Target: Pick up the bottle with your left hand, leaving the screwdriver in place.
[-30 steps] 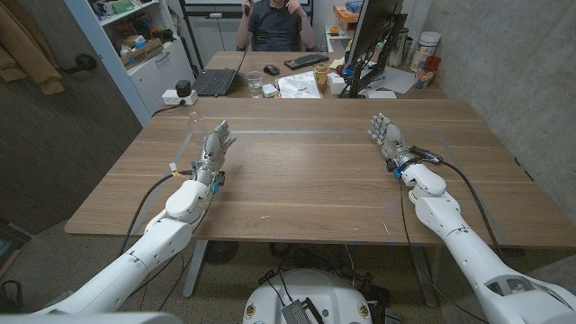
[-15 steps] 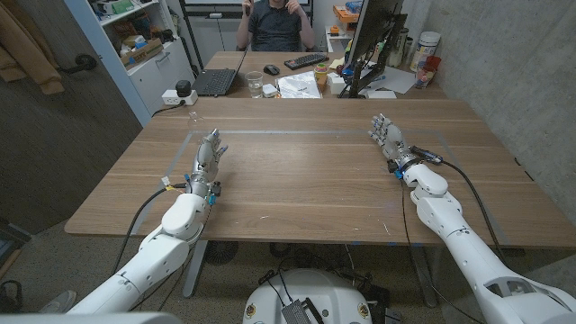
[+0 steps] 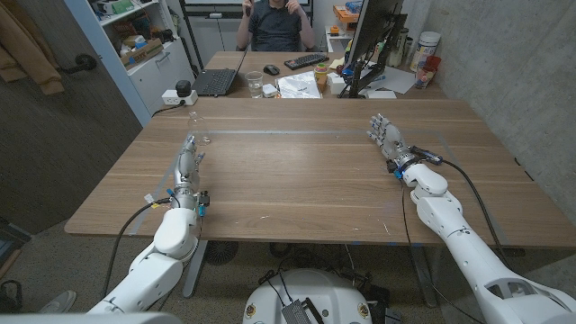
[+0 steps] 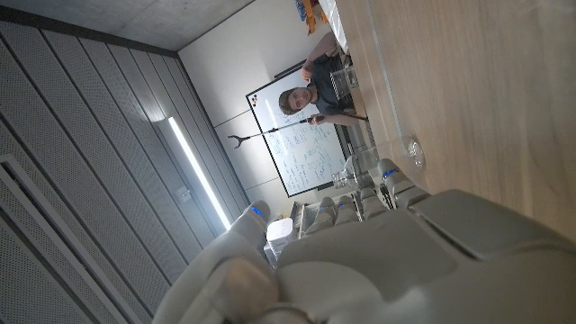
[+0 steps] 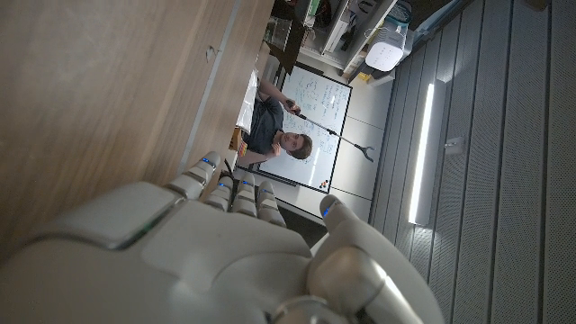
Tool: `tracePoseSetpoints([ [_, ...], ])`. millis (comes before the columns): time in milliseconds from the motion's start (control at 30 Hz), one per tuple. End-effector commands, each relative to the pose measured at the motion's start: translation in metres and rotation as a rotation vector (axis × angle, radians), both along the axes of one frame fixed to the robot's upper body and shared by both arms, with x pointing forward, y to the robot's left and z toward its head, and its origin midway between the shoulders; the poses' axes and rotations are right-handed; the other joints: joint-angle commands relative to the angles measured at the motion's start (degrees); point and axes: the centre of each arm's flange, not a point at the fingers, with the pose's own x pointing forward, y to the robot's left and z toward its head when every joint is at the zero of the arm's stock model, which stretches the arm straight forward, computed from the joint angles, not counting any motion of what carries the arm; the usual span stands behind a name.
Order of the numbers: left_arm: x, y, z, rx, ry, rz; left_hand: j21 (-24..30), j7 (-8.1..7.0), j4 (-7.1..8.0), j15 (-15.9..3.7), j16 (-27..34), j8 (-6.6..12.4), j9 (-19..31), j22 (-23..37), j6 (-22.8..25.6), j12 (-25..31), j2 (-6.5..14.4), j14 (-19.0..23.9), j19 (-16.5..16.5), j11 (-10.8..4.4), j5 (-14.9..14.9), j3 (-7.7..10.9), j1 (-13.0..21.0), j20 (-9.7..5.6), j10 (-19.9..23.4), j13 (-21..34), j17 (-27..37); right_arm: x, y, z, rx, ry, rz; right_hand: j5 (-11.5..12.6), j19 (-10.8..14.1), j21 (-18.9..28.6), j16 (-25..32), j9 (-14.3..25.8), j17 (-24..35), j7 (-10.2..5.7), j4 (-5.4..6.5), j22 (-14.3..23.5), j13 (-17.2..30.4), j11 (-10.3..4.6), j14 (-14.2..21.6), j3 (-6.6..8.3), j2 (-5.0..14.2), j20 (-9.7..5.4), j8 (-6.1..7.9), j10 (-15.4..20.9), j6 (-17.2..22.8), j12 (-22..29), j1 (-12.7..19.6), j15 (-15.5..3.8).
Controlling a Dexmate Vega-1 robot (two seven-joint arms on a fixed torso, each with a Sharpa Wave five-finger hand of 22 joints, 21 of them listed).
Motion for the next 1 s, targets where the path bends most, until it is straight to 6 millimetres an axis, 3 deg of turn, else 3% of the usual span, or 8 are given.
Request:
tracePoseSetpoints([
  [33,-0.021,0.041,-0.02,-0.066,-0.008,0.197,-0.3,0.05,0.05,0.47,-0.1,-0.1,0.2,0.2,-0.8,-0.1,2.3,-0.9,-0.3,-0.08,0.5,-0.25,-0.2,0.26,-1.2,0.2,0.2,-0.005,0.006,0.001,-0.026,-0.004,-0.004,0.4,0.4,0.3,0.4,0.2,0.2,-0.32,-0.08,0.2,0.3,0.05,-0.5,0.25,2.81,0.08,0.42,-0.1,0.1,0.2,-0.1,-0.14],
  [133,-0.022,0.053,-0.024,-0.062,0.006,0.231,-0.3,-0.62,0.01,0.49,-0.1,-0.12,0.2,0.2,-0.9,-0.1,2.3,-0.8,-0.2,-0.16,0.5,-0.27,-0.2,0.31,-1.2,0.2,0.2,-0.007,0.007,0.002,-0.026,-0.007,-0.008,0.4,0.4,0.3,0.4,0.2,0.2,-0.33,-0.09,0.2,0.3,0.08,-0.5,0.26,2.81,0.12,0.41,-0.1,0.1,0.2,-0.1,-0.15],
  [267,-0.016,0.066,-0.022,-0.032,0.015,0.29,-0.2,-1.92,-0.08,0.24,0.0,0.13,0.2,0.2,-0.3,0.1,2.3,-0.7,0.3,-0.35,0.5,-0.33,-0.2,1.93,-0.9,0.2,0.2,-0.01,0.009,0.002,-0.033,-0.011,-0.006,0.4,0.4,0.3,0.4,0.2,0.2,-0.34,-0.1,0.2,0.3,0.07,-0.5,0.26,2.82,0.04,0.43,-0.1,0.1,0.2,0.0,-0.15],
  [433,-0.003,0.078,-0.012,-0.012,0.019,0.297,-0.1,-2.73,-0.22,-0.29,0.6,0.45,0.2,0.2,1.0,0.7,2.2,1.0,1.2,-0.75,0.6,-0.38,-0.1,1.73,1.1,0.2,0.2,-0.013,0.012,0.002,-0.054,-0.017,-0.012,0.4,0.4,0.3,0.4,0.2,0.2,-0.35,-0.11,0.2,0.3,0.09,-0.4,0.26,2.81,0.05,0.43,-0.1,0.1,0.2,0.0,-0.12],
  [667,0.015,0.084,0.0,-0.001,0.027,0.302,0.2,-3.05,-0.34,-0.41,0.7,0.44,0.2,0.2,1.3,0.9,2.2,1.9,2.3,-0.92,0.6,-0.42,0.0,1.85,1.7,0.2,0.1,-0.021,0.013,0.002,-0.075,-0.027,-0.019,0.4,0.4,0.3,0.5,0.2,0.2,-0.34,-0.12,0.2,0.3,0.12,-0.4,0.25,2.78,0.04,0.43,-0.1,0.1,0.2,0.0,-0.09],
  [1000,0.042,0.09,0.004,0.023,0.044,0.316,0.7,-4.28,-0.59,-0.73,0.8,0.25,0.2,0.1,1.5,0.8,1.6,3.4,4.4,-1.04,0.6,-0.68,0.0,3.79,2.4,0.2,0.1,-0.043,0.012,-0.013,-0.122,-0.025,-0.019,0.4,0.4,0.3,0.5,0.2,0.2,-0.37,-0.13,0.2,0.3,0.15,-0.3,0.23,2.75,0.09,0.44,0.0,0.1,0.3,0.0,-0.06],
])
